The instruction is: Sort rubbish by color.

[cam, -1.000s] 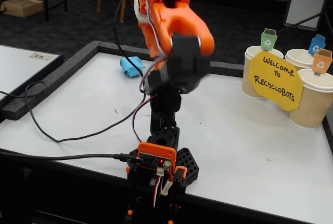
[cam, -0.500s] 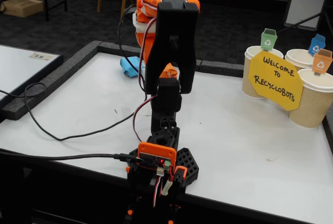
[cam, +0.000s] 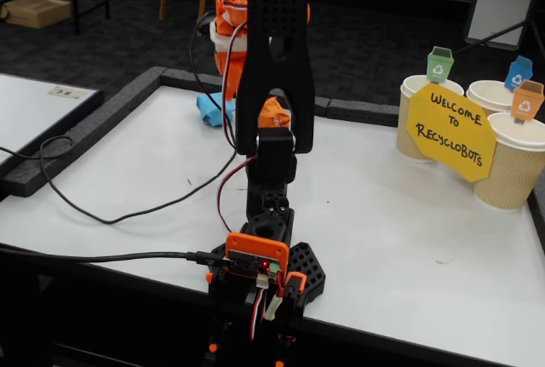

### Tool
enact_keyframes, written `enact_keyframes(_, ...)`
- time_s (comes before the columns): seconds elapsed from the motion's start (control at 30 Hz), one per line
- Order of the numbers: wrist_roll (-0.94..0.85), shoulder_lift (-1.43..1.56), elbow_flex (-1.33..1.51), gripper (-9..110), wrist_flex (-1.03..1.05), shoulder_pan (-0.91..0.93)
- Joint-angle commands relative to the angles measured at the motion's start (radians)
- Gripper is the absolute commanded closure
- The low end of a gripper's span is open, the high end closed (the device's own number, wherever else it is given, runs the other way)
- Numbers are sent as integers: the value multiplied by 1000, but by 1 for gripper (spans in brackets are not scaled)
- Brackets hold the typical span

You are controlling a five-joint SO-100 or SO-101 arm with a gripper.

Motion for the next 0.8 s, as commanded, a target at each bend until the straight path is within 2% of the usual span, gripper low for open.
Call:
enact_keyframes(0.0, -20, -18, -239, 84, 14, -43)
enact_keyframes(0.27, -20, -160, -377, 76, 35, -74)
enact_keyframes(0.53, -20, -255, -420, 71, -5, -26)
enact_keyframes(0.67, -20, -285, -445, 72, -28, -3)
enact_keyframes(0.77, -20, -295, -446, 76, -57, 11)
